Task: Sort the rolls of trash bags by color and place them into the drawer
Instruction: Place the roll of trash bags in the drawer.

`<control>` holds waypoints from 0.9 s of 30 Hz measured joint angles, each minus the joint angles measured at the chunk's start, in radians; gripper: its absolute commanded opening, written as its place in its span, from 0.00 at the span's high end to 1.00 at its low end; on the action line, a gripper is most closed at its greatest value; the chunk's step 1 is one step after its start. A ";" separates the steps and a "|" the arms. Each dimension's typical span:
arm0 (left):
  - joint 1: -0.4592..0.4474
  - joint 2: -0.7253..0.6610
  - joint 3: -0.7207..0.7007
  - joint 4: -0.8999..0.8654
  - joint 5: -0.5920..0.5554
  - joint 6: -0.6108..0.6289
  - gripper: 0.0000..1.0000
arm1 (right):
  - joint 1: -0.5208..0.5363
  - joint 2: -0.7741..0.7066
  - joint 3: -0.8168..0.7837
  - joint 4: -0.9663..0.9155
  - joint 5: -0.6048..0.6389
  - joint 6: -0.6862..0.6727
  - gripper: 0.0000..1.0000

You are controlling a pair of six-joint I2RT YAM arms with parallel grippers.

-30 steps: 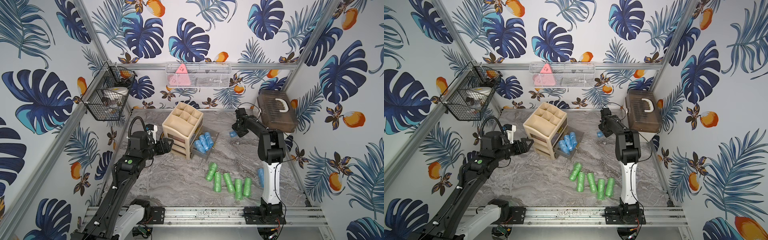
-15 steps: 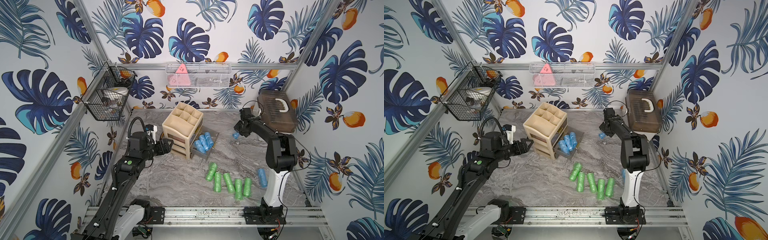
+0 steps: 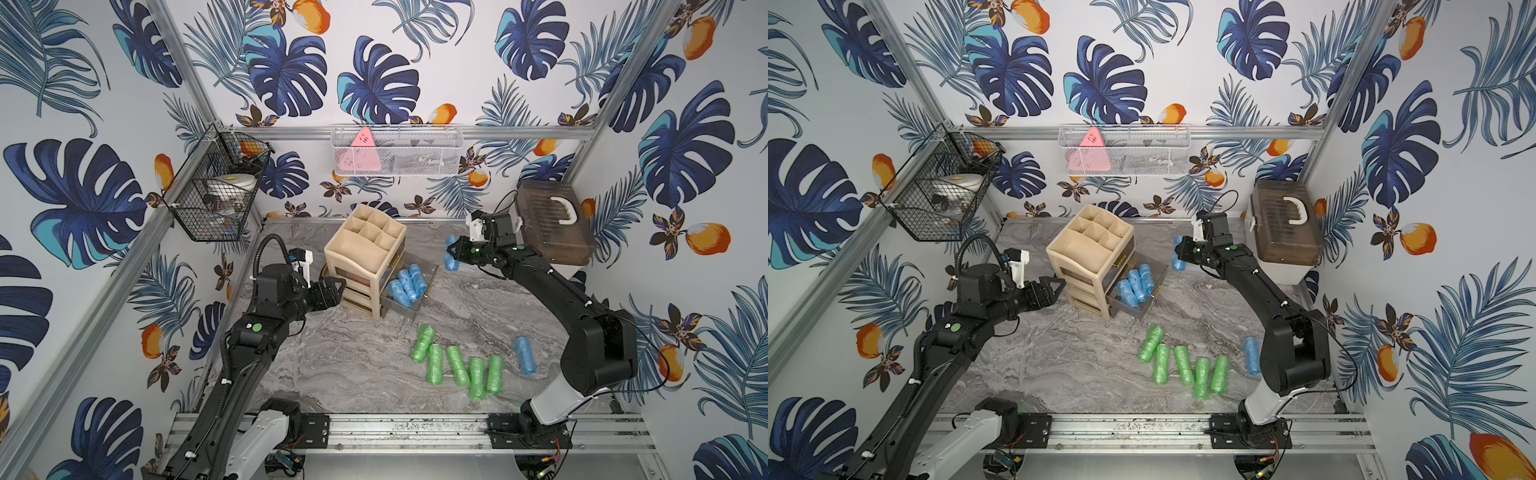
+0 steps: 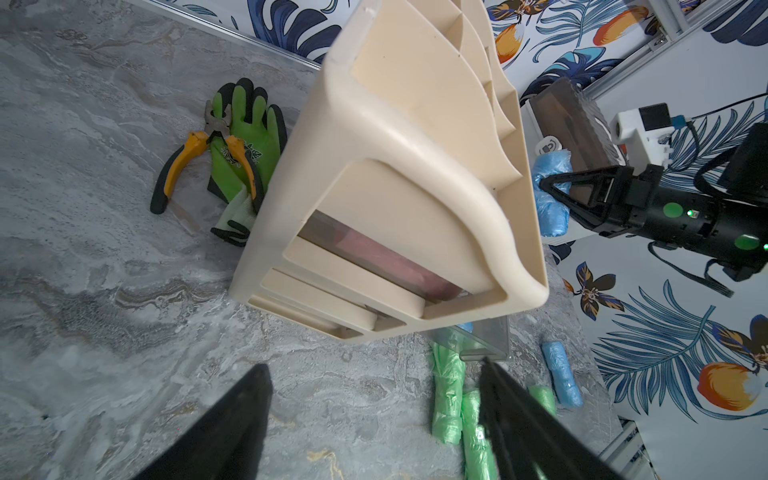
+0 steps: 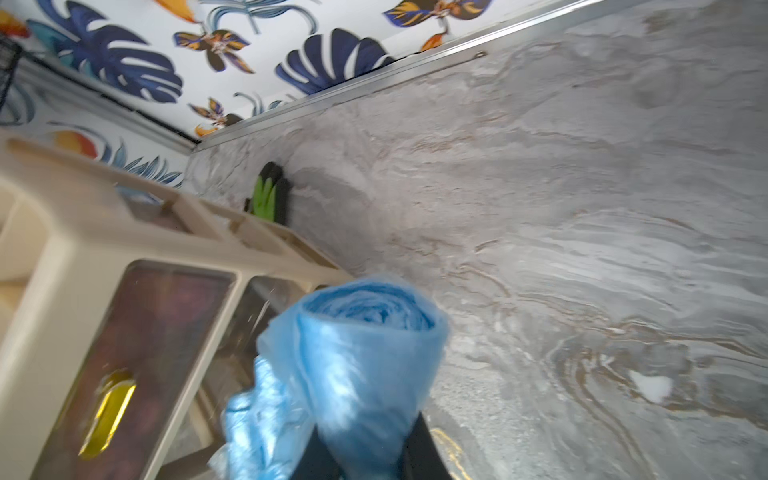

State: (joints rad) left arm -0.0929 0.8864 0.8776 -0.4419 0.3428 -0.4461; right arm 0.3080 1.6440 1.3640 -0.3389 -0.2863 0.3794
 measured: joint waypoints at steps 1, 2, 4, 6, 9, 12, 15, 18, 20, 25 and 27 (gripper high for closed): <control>0.000 -0.002 0.000 0.000 0.000 0.000 0.18 | 0.017 -0.005 0.000 0.001 -0.007 0.009 1.00; 0.000 -0.005 0.000 -0.001 -0.002 0.000 0.18 | 0.039 -0.011 -0.003 0.010 -0.016 0.035 1.00; 0.000 -0.012 0.000 -0.003 -0.004 0.000 0.18 | 0.073 -0.014 -0.012 0.031 -0.027 0.087 1.00; 0.000 -0.018 0.000 -0.006 -0.004 0.000 0.17 | 0.108 -0.011 -0.021 0.053 -0.029 0.169 1.00; 0.000 -0.027 0.000 -0.008 -0.007 0.000 0.17 | 0.159 0.013 -0.024 0.083 -0.018 0.293 0.98; 0.000 -0.036 -0.006 -0.011 -0.007 0.000 0.17 | 0.213 0.047 -0.022 0.089 0.011 0.401 0.98; 0.000 -0.042 -0.009 -0.020 -0.007 0.000 0.17 | 0.248 0.090 -0.004 0.085 0.040 0.489 0.97; 0.000 -0.047 -0.010 -0.026 -0.007 0.000 0.17 | 0.256 0.127 0.023 0.076 0.081 0.557 0.91; 0.000 -0.049 -0.010 -0.030 -0.007 0.000 0.17 | 0.258 0.142 0.031 0.073 0.107 0.590 0.85; 0.000 -0.050 -0.010 -0.035 -0.007 0.000 0.17 | 0.259 0.188 0.053 0.056 0.127 0.649 0.66; 0.000 -0.050 -0.009 -0.037 -0.007 0.000 0.17 | 0.259 0.207 0.069 0.050 0.126 0.659 0.61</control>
State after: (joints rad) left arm -0.0929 0.8368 0.8688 -0.4789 0.3355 -0.4461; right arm 0.5674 1.8507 1.4334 -0.2886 -0.1600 1.0382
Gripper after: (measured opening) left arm 0.829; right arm 0.354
